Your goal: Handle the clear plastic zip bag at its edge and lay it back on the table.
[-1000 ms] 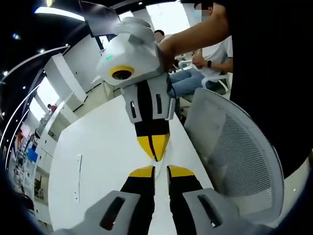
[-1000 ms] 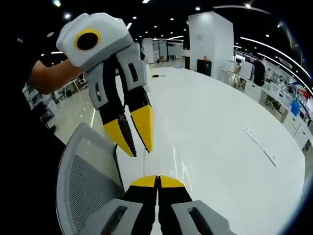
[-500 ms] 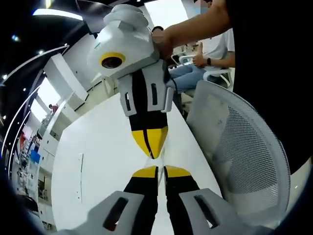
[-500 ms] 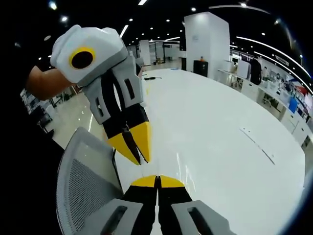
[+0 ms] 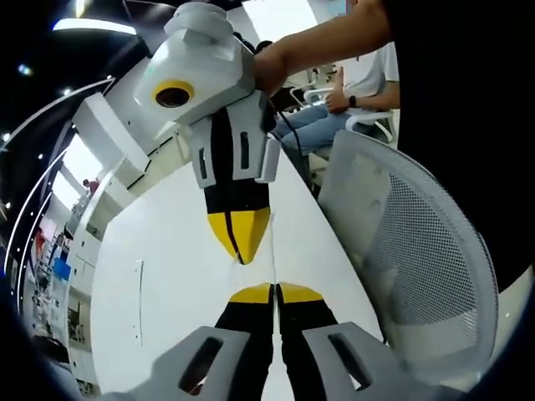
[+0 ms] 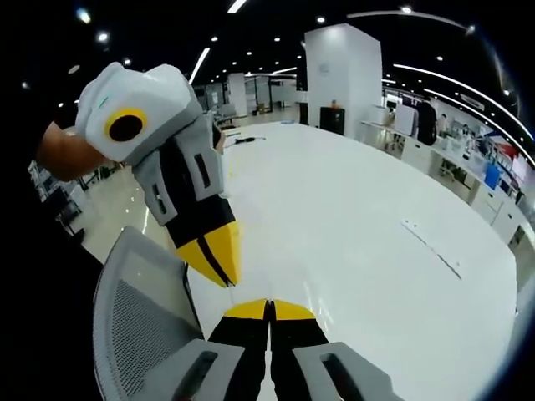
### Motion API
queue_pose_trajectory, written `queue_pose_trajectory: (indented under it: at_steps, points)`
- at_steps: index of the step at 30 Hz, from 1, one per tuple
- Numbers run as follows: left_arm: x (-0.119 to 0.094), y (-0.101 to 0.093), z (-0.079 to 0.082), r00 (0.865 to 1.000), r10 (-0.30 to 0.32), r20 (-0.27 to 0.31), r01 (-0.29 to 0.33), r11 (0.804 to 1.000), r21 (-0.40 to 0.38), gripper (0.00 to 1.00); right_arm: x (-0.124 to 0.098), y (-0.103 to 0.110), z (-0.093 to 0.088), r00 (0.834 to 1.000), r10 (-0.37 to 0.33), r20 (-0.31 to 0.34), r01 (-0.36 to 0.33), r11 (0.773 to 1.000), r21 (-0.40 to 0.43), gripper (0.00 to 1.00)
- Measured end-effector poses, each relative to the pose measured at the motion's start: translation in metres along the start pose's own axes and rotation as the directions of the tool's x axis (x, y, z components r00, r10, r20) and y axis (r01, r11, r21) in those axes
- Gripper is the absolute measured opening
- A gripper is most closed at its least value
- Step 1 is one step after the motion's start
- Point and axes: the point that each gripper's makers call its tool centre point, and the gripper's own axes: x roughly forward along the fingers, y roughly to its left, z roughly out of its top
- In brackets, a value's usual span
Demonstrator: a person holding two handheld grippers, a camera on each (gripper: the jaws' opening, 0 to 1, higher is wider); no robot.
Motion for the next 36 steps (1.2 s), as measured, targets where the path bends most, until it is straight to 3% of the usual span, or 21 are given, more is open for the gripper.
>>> queue_pose_trajectory:
  at_steps: [12,24,36]
  points:
    - [0.003,-0.010,-0.018,0.998,-0.006,-0.068,0.003,0.999,-0.047,0.00,-0.008,-0.025,0.018,0.990,-0.125,0.070,0.123,0.992,0.023,0.00]
    - [0.007,-0.018,-0.020,0.999,-0.014,-0.052,0.008,0.992,-0.125,0.00,-0.010,-0.037,0.026,0.972,-0.203,0.117,0.203,0.979,0.020,0.00]
    - [0.007,-0.018,-0.019,0.999,-0.012,-0.040,0.007,0.990,-0.139,0.00,-0.018,-0.046,0.031,0.956,-0.256,0.143,0.256,0.966,0.018,0.00]
